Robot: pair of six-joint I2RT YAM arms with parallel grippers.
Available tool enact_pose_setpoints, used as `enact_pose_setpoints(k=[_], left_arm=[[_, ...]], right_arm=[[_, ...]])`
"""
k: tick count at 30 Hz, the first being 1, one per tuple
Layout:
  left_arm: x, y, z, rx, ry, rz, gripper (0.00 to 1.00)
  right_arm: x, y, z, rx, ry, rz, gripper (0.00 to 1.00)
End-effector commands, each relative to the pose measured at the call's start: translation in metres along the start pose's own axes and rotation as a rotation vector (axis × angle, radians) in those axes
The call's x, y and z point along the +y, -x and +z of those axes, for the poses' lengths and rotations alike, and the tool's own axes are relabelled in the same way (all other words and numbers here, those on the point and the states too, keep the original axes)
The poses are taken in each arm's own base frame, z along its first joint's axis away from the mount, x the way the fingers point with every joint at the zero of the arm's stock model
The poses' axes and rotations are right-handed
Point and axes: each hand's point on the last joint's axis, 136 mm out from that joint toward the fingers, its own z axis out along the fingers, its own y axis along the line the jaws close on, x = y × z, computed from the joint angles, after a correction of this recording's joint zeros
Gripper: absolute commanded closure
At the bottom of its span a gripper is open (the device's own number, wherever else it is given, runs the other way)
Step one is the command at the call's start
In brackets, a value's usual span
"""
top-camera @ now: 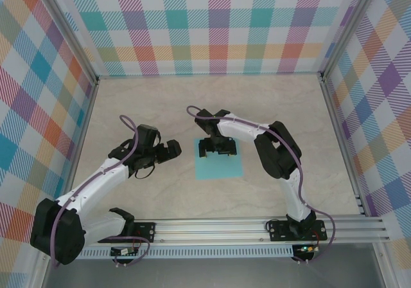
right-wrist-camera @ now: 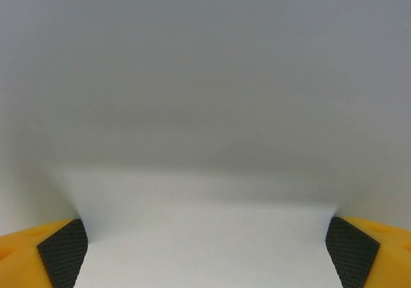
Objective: Fold a paper plane with a square sheet of paper (pick it up from the middle)
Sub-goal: Fold the square sheet of paper in half at the center of the table.
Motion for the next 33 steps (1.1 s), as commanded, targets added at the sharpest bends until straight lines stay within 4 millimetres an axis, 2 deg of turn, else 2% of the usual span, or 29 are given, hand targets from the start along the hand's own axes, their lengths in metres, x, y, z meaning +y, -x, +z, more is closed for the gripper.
enact_pose_setpoints(k=[1, 6, 17, 20, 24, 27, 32, 33], left_arm=[[0.001, 0.001, 0.001, 0.007, -0.007, -0.027, 0.0], [0.003, -0.001, -0.001, 0.007, -0.002, -0.028, 0.0], [0.003, 0.0, -0.001, 0.011, 0.0, -0.028, 0.0], [0.003, -0.001, -0.002, 0.012, 0.001, -0.027, 0.0], [0.002, -0.001, -0.003, 0.009, -0.003, -0.026, 0.0], [0.002, 0.0, -0.003, 0.007, -0.004, -0.028, 0.0], [0.003, -0.001, -0.003, 0.011, -0.002, -0.026, 0.0], [0.003, -0.001, -0.003, 0.011, -0.002, -0.026, 0.0]], right_arm=[[-0.014, -0.03, 0.042, 0.135, -0.072, 0.004, 0.02], [-0.009, -0.027, 0.037, 0.124, -0.049, 0.0, 0.05], [-0.013, -0.022, 0.026, 0.104, -0.079, -0.008, 0.12], [-0.012, -0.02, 0.022, 0.097, -0.072, -0.014, 0.18], [-0.011, -0.018, 0.017, 0.09, -0.071, -0.016, 0.19], [-0.008, -0.015, 0.008, 0.079, -0.061, -0.026, 0.17], [-0.003, -0.003, -0.026, 0.01, -0.03, -0.042, 0.0], [-0.002, -0.002, -0.029, 0.003, -0.025, -0.043, 0.0]])
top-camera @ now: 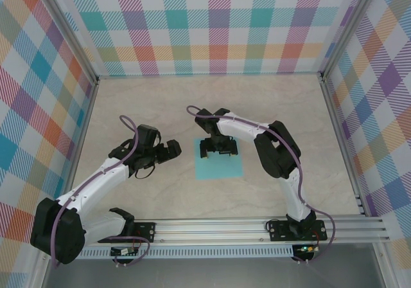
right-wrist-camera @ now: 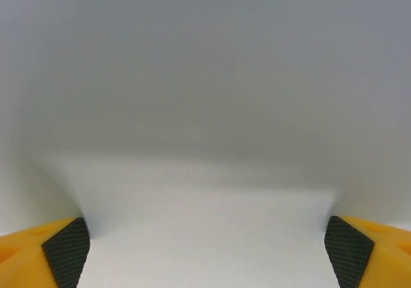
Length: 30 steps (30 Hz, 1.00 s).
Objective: Fold a paper plane with a square sheet of paper (pick it up from the middle)
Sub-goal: Fold the square sheet of paper in half at the center of the table.
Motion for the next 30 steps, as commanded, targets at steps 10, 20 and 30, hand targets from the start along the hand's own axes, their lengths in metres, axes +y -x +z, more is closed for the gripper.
enact_pose_setpoints(k=[10, 20, 30], left_arm=[[0.002, -0.001, 0.0, 0.018, -0.001, -0.006, 0.0], [0.005, -0.002, 0.0, 0.02, 0.01, 0.003, 0.0], [0.004, -0.003, 0.0, 0.024, 0.009, 0.004, 0.0]], right_arm=[[-0.005, -0.01, 0.026, 0.063, -0.047, 0.027, 0.0], [-0.013, -0.038, 0.066, 0.165, -0.053, 0.042, 0.01], [-0.008, -0.034, 0.061, 0.152, -0.026, 0.035, 0.12]])
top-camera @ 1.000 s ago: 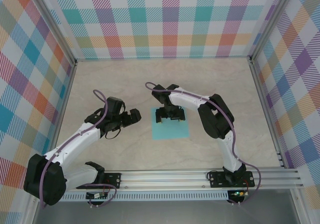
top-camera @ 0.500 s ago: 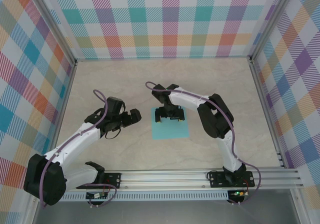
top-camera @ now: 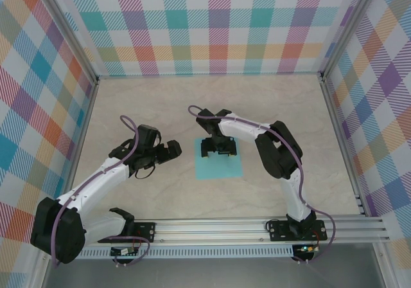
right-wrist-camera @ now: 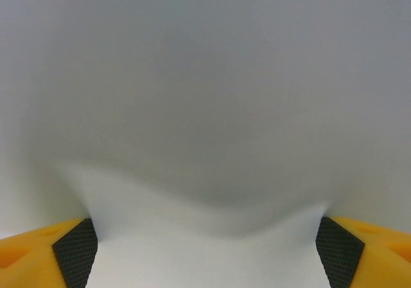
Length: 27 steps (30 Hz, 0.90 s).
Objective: Fold a paper plane with a square sheet of paper (pick it up from the middle)
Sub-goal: Fold the square sheet of paper in half at the center of the table.
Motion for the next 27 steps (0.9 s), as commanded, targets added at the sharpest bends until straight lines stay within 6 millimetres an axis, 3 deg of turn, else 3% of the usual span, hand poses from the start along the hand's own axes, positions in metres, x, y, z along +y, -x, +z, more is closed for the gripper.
enact_pose_setpoints(k=[1, 7, 21, 27], left_arm=[[0.005, 0.0, -0.001, 0.01, 0.013, 0.004, 0.0], [0.004, 0.0, 0.0, 0.01, 0.011, 0.0, 0.0], [0.004, 0.001, -0.002, 0.013, 0.014, 0.002, 0.0], [0.003, 0.002, -0.003, 0.012, 0.013, 0.0, 0.0]], right_arm=[[-0.012, -0.035, 0.051, 0.161, -0.056, 0.006, 0.15], [-0.011, -0.027, 0.035, 0.128, -0.06, -0.01, 0.16], [0.001, -0.009, -0.028, -0.006, 0.029, -0.025, 0.61], [0.013, -0.008, -0.061, -0.07, 0.146, -0.028, 0.68]])
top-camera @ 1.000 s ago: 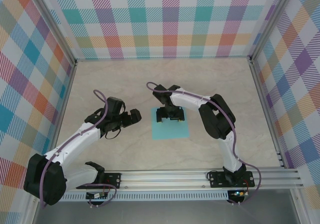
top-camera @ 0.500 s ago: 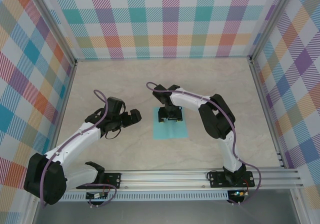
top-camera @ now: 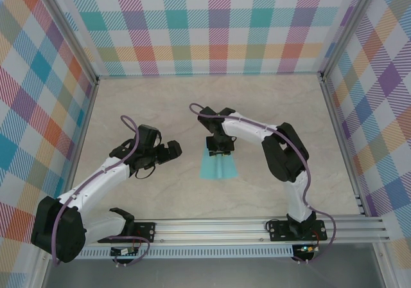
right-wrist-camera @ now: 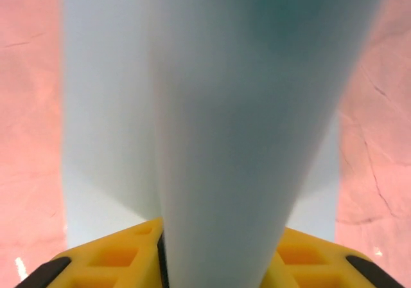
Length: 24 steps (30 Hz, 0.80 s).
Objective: Fold a paper plane with a square sheet of paper (pick it up from the middle)
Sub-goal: Fold the square sheet of paper in half at the center of the table.
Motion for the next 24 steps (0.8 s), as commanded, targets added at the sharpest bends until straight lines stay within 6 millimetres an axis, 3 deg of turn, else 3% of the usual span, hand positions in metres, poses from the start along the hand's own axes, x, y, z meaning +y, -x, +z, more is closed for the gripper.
enact_pose_setpoints(k=[1, 8, 12, 24], left_arm=[[0.002, 0.004, -0.005, 0.0, 0.01, 0.002, 0.0], [0.002, 0.004, -0.008, -0.003, 0.009, -0.002, 0.0], [-0.002, 0.005, -0.012, -0.01, -0.011, -0.008, 0.0], [-0.039, 0.002, -0.007, 0.031, -0.196, -0.009, 0.0]], right_arm=[[0.018, -0.002, -0.033, -0.045, 0.129, -0.011, 0.69], [0.067, -0.001, -0.09, -0.082, 0.583, -0.05, 0.67], [0.072, 0.003, -0.105, -0.07, 0.783, -0.032, 0.66], [0.005, -0.013, -0.014, 0.052, 0.685, 0.108, 0.56]])
